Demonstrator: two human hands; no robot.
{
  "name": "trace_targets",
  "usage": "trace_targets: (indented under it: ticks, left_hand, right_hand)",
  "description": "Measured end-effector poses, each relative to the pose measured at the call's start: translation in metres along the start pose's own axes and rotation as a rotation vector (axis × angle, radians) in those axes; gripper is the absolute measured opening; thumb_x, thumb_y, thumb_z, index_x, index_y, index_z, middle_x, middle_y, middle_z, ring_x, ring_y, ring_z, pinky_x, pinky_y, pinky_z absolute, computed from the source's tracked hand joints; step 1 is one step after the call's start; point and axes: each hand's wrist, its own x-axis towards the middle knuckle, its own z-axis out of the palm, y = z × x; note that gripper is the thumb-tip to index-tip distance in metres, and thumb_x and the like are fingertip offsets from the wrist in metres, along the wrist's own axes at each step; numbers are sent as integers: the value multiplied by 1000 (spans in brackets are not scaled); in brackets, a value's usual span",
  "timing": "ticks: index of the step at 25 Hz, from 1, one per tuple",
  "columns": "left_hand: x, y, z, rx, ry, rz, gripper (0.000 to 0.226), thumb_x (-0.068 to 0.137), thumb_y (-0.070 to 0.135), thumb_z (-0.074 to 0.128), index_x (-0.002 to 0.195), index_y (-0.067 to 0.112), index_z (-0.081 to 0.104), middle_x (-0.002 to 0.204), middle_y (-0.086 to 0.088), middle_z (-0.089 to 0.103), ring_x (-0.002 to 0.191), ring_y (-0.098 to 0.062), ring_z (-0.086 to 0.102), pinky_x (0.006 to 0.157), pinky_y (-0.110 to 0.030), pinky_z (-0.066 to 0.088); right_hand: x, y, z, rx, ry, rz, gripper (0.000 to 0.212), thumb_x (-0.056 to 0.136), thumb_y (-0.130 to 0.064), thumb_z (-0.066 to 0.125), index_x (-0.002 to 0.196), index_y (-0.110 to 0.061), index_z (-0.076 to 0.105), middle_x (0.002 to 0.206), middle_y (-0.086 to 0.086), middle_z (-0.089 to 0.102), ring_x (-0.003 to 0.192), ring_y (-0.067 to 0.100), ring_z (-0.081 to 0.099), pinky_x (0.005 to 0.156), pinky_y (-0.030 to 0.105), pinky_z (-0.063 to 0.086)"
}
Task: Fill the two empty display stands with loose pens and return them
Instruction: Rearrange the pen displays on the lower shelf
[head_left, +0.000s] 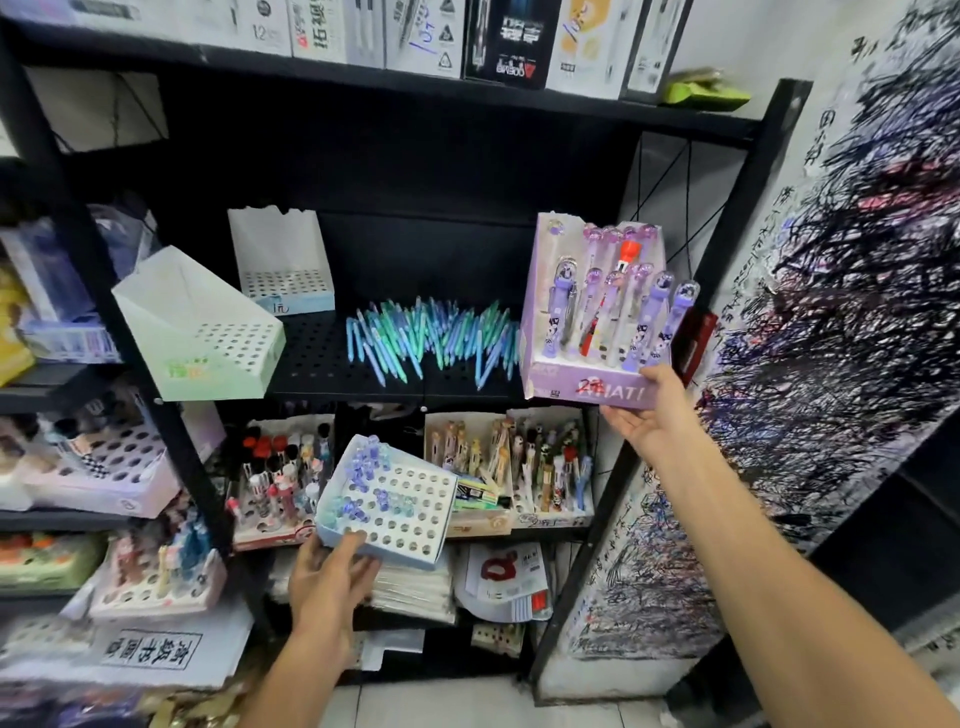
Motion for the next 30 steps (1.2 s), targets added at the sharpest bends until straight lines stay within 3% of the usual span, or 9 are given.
trace_targets:
  ticks: [3, 8, 13, 15, 17, 20, 26, 29, 30]
  left_hand:
    - [9, 0, 6, -18, 21, 12, 45, 89, 2, 67, 129, 18, 54, 124, -15, 65, 101, -29, 68, 89, -39, 54]
    - [21, 3, 14, -59, 30, 30, 61, 87, 6, 70, 142, 19, 47, 120, -10, 67, 100, -26, 70, 69, -26, 62]
    - [25, 2, 21, -74, 34, 30, 62, 87, 6, 71, 143, 18, 46, 124, -11, 66, 104, -29, 69, 77, -29, 59]
    - [25, 2, 23, -73, 28, 31, 64, 87, 7, 71, 144, 18, 45, 124, -12, 65, 104, -29, 68, 81, -32, 56]
    - [24, 2, 25, -72, 23, 30, 63, 87, 7, 71, 144, 18, 45, 123, -12, 65, 103, -29, 68, 82, -33, 55]
    - [24, 3, 28, -46, 19, 32, 60, 88, 7, 70, 143, 17, 46, 122, -12, 65, 101, -27, 68, 84, -33, 54]
    - [23, 3, 28, -41, 27, 22, 51, 90, 6, 68, 137, 16, 51, 124, -10, 65, 102, -27, 68, 92, -35, 53]
    - [24, 2, 16, -68, 53, 4, 53, 89, 5, 69, 138, 14, 50, 123, -9, 65, 100, -25, 69, 86, -33, 55]
    - [24, 3, 9, -77, 66, -2, 54, 89, 5, 69, 138, 13, 49, 123, -9, 65, 99, -24, 69, 85, -33, 56]
  right_hand:
    - [31, 1, 11, 21, -16, 29, 18, 91, -24, 61, 102, -11, 56, 102, 14, 64, 82, 27, 66, 63, 35, 59]
    - [63, 8, 15, 93, -15, 45, 26, 90, -24, 64, 110, -9, 57, 116, 19, 65, 92, 30, 67, 69, 37, 58]
    - [75, 16, 5, 13, 37, 21, 18, 88, -27, 67, 99, -14, 60, 117, 16, 66, 91, 27, 69, 73, 34, 60]
    - [78, 21, 2, -102, 101, -22, 30, 88, -32, 69, 110, -14, 61, 119, 14, 65, 83, 24, 70, 69, 32, 62]
    - [81, 27, -1, -202, 133, -53, 56, 88, -39, 69, 135, -13, 52, 123, 14, 62, 77, 23, 71, 65, 31, 62]
    - [80, 30, -3, -258, 148, -79, 70, 90, -43, 67, 147, -15, 38, 127, 12, 58, 85, 25, 71, 68, 35, 63]
    - [66, 38, -5, -375, 266, -157, 75, 83, -64, 62, 136, -15, 45, 118, 6, 54, 100, 25, 60, 65, 39, 60]
    - [38, 65, -12, -354, 363, -275, 55, 82, -65, 58, 115, -22, 50, 111, 3, 60, 89, 20, 58, 78, 44, 54]
    - [24, 80, -12, -333, 339, -287, 47, 85, -61, 59, 112, -23, 50, 109, 0, 60, 87, 17, 57, 77, 41, 50]
